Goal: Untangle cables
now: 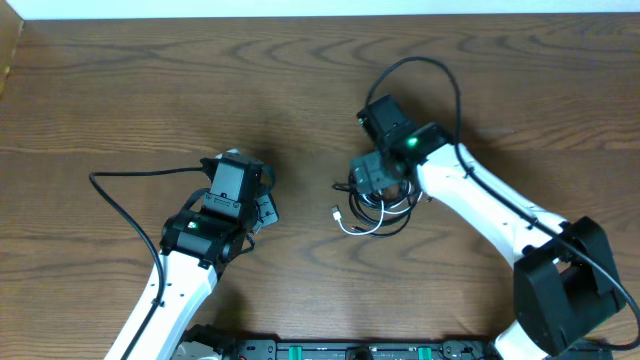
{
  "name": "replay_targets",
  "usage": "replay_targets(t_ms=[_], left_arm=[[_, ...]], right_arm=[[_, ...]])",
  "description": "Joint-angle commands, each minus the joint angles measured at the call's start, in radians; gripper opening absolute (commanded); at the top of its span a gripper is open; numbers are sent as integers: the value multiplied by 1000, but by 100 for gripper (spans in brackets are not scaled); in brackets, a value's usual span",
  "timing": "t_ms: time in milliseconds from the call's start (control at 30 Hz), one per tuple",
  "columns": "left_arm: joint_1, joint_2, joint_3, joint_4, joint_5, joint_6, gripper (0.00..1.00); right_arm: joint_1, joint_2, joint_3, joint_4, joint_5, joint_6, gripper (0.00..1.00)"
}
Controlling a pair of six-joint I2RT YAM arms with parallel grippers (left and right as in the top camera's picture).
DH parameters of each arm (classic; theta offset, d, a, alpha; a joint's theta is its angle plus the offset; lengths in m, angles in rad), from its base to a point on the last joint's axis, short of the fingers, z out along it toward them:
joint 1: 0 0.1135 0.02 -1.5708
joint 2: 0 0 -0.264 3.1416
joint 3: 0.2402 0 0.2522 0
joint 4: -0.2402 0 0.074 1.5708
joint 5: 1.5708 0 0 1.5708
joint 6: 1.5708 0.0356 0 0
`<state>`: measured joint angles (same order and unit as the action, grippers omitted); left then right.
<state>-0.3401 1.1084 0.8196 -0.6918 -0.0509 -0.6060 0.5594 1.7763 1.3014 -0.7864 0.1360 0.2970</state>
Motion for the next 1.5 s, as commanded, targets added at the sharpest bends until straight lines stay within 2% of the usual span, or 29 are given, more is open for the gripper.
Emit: replay_targets(t_ms=[0, 167, 267, 367, 433, 533, 600, 700, 767, 800, 867, 1000, 1133, 1167, 1233, 1467], left_arm=[[6, 1, 11, -3, -1, 2, 41], [6, 1, 11, -3, -1, 2, 41], [6, 1, 11, -3, -1, 2, 46], [6, 1, 11, -4, -1, 3, 47], [6, 1, 11, -4, -1, 3, 47], [6, 1, 11, -4, -1, 3, 53], [6, 1, 11, -3, -1, 6, 54], [6, 1, 11, -4, -1, 8, 55], [6, 1, 11, -4, -1, 21, 55], [6, 1, 11, -4, -1, 25, 55], [6, 1, 9, -3, -1, 25, 55], [6, 2, 9, -3, -1, 25, 55], [6, 2, 9, -4, -1, 25, 53], [6, 2, 8, -4, -1, 25, 53], [6, 2, 6, -3, -1, 25, 53], [6, 2, 6, -3, -1, 25, 53]], right_arm=[[-66, -3, 11, -12, 71, 185, 99], [-131, -3, 11, 12, 75, 225, 99], [-172, -3, 11, 55, 38, 253, 99], [-251, -3, 11, 183, -217, 208, 99], [-297, -3, 11, 294, -547, 25, 99], [-341, -3, 11, 369, -1048, -248, 99], [-355, -3, 11, 348, -1144, -290, 99], [-357, -3, 11, 227, -937, -340, 99], [-347, -3, 11, 138, -689, -300, 99], [-330, -1, 11, 41, -449, -240, 99], [-313, 4, 11, -34, -313, -226, 99], [-283, 15, 8, -94, -298, -208, 99], [-249, 20, -13, -81, -346, -195, 57], [-238, 22, -21, -73, -344, -189, 53], [-201, 27, -59, -26, -344, -169, 50], [-134, 35, -169, 175, -337, -125, 53]])
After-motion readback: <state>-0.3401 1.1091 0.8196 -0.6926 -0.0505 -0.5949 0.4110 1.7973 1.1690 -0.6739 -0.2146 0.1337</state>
